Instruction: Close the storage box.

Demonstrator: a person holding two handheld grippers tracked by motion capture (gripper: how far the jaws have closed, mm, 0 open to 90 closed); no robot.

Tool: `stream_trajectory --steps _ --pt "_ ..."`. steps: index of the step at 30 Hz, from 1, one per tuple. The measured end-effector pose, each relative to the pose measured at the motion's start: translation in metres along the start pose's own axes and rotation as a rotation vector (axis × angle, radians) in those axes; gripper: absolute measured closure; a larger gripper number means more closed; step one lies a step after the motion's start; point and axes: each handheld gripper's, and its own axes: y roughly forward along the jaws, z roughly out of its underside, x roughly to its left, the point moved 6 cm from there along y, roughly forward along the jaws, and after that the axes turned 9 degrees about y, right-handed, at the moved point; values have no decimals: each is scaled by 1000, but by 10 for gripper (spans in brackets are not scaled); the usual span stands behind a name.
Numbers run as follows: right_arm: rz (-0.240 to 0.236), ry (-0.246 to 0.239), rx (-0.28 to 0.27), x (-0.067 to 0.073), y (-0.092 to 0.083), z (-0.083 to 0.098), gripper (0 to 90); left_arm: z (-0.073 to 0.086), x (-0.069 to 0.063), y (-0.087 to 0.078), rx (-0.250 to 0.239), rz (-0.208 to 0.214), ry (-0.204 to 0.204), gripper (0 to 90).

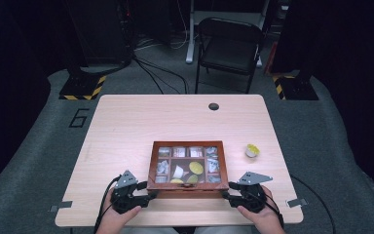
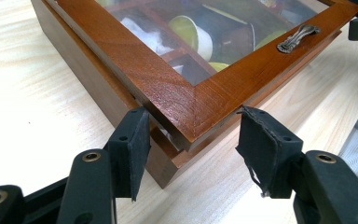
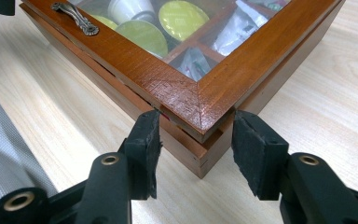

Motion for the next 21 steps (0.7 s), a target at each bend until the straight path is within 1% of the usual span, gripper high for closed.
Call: stream_trajectory --steps 1,5,7,14,16,18,21 --pt "2 5 0 -1 1 0 521 0 0 0 3 -3 2 436" --pt "-5 19 -8 -1 0 0 518 2 0 0 8 -7 -9 435" --pt "-10 22 -4 -1 1 0 512 3 0 1 16 -4 -5 435" --pt "-9 27 -1 -2 3 1 504 3 1 1 17 -5 0 435" --pt "-14 30 -2 -2 3 1 504 3 0 1 17 0 -12 435" --pt "-14 36 3 -2 3 2 505 3 0 1 17 0 -15 435" --pt "-9 31 10 -3 4 3 510 4 1 1 22 1 -18 439"
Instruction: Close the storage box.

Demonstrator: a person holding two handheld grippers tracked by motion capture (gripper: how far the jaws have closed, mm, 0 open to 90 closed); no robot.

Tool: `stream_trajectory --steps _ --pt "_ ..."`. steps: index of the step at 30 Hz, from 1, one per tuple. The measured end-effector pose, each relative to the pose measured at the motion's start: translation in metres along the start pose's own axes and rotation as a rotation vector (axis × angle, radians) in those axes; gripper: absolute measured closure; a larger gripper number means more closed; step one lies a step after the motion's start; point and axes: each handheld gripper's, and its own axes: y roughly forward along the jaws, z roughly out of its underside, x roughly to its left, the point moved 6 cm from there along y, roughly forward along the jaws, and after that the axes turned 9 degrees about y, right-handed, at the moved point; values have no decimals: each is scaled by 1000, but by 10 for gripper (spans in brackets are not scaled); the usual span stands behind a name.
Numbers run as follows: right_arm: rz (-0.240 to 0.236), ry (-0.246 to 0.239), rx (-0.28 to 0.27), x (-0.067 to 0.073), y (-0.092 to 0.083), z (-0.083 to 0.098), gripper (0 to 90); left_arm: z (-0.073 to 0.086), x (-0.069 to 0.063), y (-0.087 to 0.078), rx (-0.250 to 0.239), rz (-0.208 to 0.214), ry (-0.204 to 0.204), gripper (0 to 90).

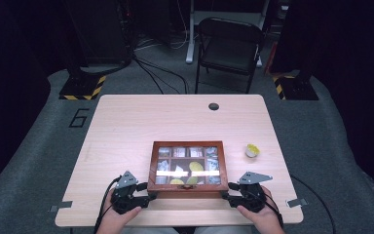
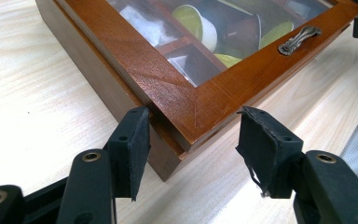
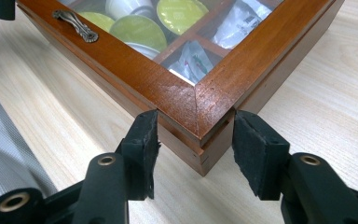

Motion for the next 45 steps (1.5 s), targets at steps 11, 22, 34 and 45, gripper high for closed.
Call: stream_trajectory --steps 11,22,34,45 --pt "-7 15 -14 -1 -3 -2 514 0 1 -6 -9 19 -29 437" --pt "-10 52 -68 -8 -14 -10 497 -4 9 -11 -50 11 -58 428" --pt "60 110 -116 -32 -23 -15 447 -4 33 -17 -63 -28 -99 401" --pt "110 129 -104 -50 -18 -11 444 -1 47 -10 -45 -74 -92 398"
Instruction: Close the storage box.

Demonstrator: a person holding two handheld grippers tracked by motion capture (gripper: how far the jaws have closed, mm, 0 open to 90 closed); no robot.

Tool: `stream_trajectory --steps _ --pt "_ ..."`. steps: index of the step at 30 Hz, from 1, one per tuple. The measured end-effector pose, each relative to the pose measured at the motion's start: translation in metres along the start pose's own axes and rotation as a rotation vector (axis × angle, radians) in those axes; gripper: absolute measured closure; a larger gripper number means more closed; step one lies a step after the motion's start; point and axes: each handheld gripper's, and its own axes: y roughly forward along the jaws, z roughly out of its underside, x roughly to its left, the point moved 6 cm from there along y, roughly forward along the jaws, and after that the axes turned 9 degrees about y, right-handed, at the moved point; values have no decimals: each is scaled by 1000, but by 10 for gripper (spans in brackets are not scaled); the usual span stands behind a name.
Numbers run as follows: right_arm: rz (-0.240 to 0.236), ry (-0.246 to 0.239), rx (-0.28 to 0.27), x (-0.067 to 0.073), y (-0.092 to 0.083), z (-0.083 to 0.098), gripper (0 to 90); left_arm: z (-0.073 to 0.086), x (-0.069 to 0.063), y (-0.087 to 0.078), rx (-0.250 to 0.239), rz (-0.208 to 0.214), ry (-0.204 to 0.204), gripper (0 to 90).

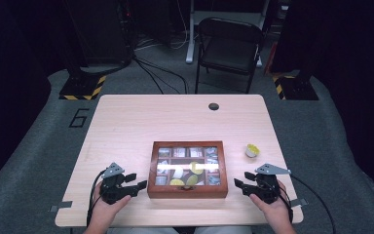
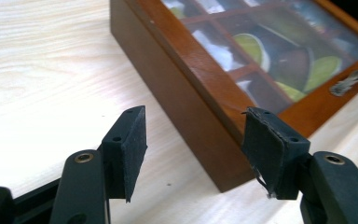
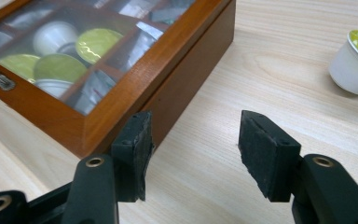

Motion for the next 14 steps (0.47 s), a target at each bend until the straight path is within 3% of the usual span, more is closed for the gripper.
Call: stream_trajectory --steps 8,14 --pt "17 4 16 -6 5 3 434 1 4 3 -1 4 -24 385" --pt "22 15 13 -7 3 2 410 1 -6 -3 -11 53 -25 385"
